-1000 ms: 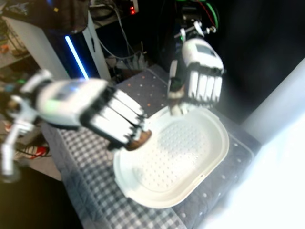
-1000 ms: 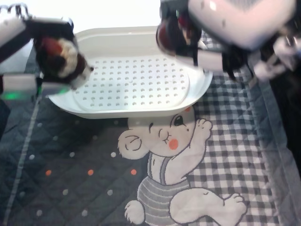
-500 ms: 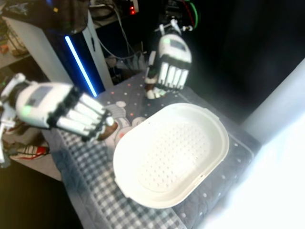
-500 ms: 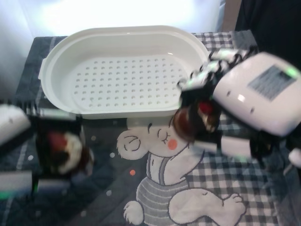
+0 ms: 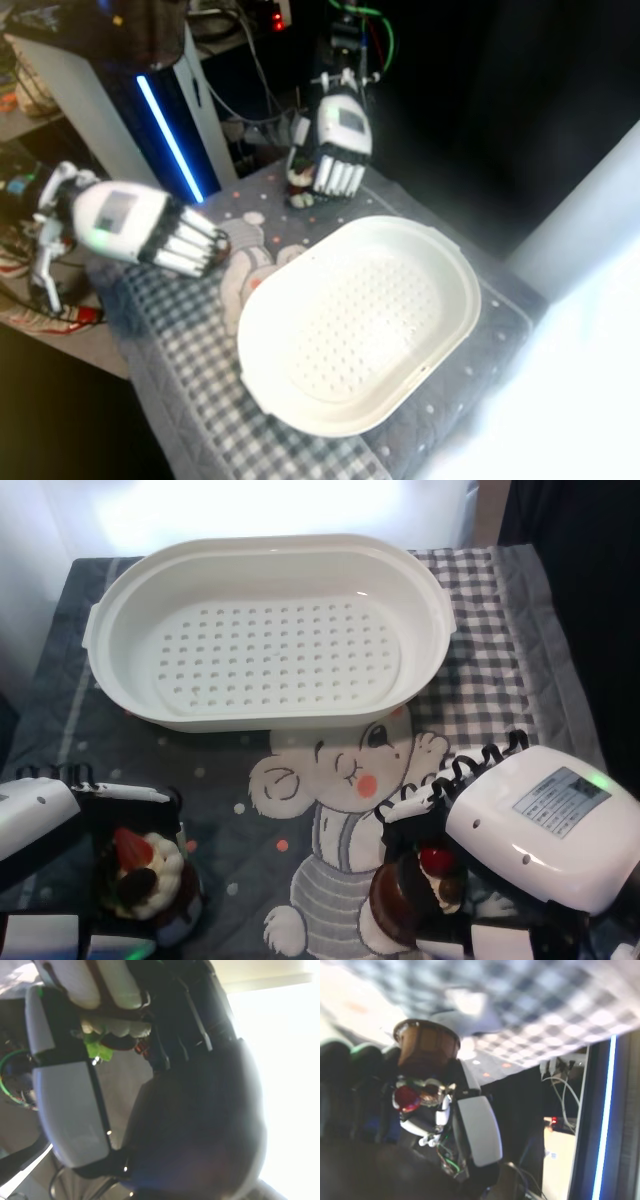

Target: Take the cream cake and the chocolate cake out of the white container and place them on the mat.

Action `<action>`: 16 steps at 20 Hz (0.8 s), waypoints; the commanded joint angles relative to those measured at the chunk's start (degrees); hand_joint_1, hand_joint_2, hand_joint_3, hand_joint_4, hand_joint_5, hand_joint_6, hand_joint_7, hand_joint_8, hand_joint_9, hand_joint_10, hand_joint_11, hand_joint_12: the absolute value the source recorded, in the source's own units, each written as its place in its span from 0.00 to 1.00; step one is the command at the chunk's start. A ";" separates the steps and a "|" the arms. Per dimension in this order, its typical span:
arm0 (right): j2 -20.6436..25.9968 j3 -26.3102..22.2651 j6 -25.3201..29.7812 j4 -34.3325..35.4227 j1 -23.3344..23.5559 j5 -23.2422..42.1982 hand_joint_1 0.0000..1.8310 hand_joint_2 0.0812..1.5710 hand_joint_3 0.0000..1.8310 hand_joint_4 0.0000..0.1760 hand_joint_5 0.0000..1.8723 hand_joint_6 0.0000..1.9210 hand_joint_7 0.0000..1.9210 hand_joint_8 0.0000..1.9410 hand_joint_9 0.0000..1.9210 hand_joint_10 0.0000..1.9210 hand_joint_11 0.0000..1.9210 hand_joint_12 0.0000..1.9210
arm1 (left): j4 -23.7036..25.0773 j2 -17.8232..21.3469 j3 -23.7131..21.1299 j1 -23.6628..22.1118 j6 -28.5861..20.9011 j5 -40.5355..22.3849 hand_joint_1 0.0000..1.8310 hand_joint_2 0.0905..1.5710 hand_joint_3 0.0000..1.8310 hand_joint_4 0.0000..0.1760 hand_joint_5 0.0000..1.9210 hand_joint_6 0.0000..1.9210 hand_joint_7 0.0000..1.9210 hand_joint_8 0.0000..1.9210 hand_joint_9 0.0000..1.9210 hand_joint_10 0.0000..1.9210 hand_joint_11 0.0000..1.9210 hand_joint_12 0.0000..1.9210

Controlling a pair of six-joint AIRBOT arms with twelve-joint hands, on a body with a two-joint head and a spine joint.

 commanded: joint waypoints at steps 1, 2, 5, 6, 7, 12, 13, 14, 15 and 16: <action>-0.07 -0.22 0.26 -1.60 0.39 6.61 0.68 0.70 0.00 0.00 0.47 0.55 0.54 0.53 0.42 0.64 0.34 0.84 | 0.79 -0.42 0.12 -0.36 -0.64 -6.01 0.64 0.78 0.00 0.00 0.34 0.72 0.42 0.69 0.32 0.53 0.24 0.66; -0.06 -0.22 0.26 -1.53 0.38 6.56 0.66 0.65 0.00 0.00 0.36 0.42 0.42 0.46 0.35 0.61 0.27 0.83 | 0.64 -0.47 0.24 -0.36 -0.91 -6.04 0.51 0.72 0.00 0.21 0.28 0.34 0.30 0.33 0.25 0.35 0.14 0.63; -0.06 -0.21 0.26 -1.23 0.38 6.56 0.47 0.59 0.00 0.00 0.20 0.18 0.20 0.24 0.12 0.47 0.02 0.82 | 0.56 -1.09 1.53 0.00 -4.29 -6.14 0.43 0.59 0.00 0.68 0.13 0.01 0.12 0.00 0.15 0.03 0.00 0.54; -0.04 -0.21 0.26 -1.09 0.38 6.58 0.42 0.53 0.00 0.00 0.14 0.09 0.13 0.13 0.03 0.45 0.00 0.78 | 0.31 -1.10 1.66 0.20 -4.77 -6.48 0.39 0.52 0.00 0.99 0.02 0.00 0.01 0.00 0.04 0.00 0.00 0.43; 0.04 -0.20 0.26 -0.96 0.38 6.62 0.42 0.53 0.00 0.00 0.14 0.09 0.13 0.13 0.03 0.45 0.00 0.78 | -0.02 -1.09 1.62 0.33 -4.77 -6.93 0.39 0.52 0.00 0.99 0.02 0.00 0.01 0.00 0.04 0.00 0.00 0.43; 1.05 -0.17 0.26 0.35 0.38 11.29 0.30 0.57 0.01 0.00 0.09 0.09 0.04 0.27 0.00 0.47 0.00 0.80 | -3.37 0.21 1.05 2.48 -4.74 -13.43 0.33 0.45 0.00 0.92 0.00 0.00 0.00 0.00 0.01 0.00 0.00 0.28; 1.42 -0.10 0.26 0.74 0.38 13.18 0.30 0.57 0.01 0.00 0.09 0.09 0.04 0.27 0.00 0.47 0.00 0.80 | -4.72 0.87 1.03 3.17 -4.95 -16.43 0.33 0.45 0.00 0.92 0.00 0.00 0.00 0.00 0.01 0.00 0.00 0.28; 1.97 0.07 0.26 1.22 0.38 15.55 0.23 0.62 0.03 0.00 0.05 0.09 0.01 0.32 0.00 0.40 0.00 0.79 | -5.49 1.47 1.18 3.69 -5.61 -18.62 0.33 0.47 0.01 0.73 0.00 0.00 0.00 0.00 0.02 0.01 0.01 0.29; 2.92 0.33 0.26 1.80 0.38 18.92 0.22 0.64 0.04 0.00 0.05 0.12 0.00 0.37 0.00 0.40 0.00 0.70 | -5.79 2.24 1.90 4.07 -7.96 -22.07 0.33 0.51 0.00 0.62 0.01 0.00 0.04 0.00 0.06 0.01 0.02 0.31; 3.21 0.88 0.26 2.69 0.39 23.82 0.23 0.65 0.03 0.00 0.07 0.18 0.04 0.33 0.00 0.37 0.00 0.60 | -5.79 3.47 3.26 4.10 -10.74 -25.50 0.30 0.56 0.00 0.36 0.08 0.00 0.11 0.00 0.13 0.01 0.07 0.37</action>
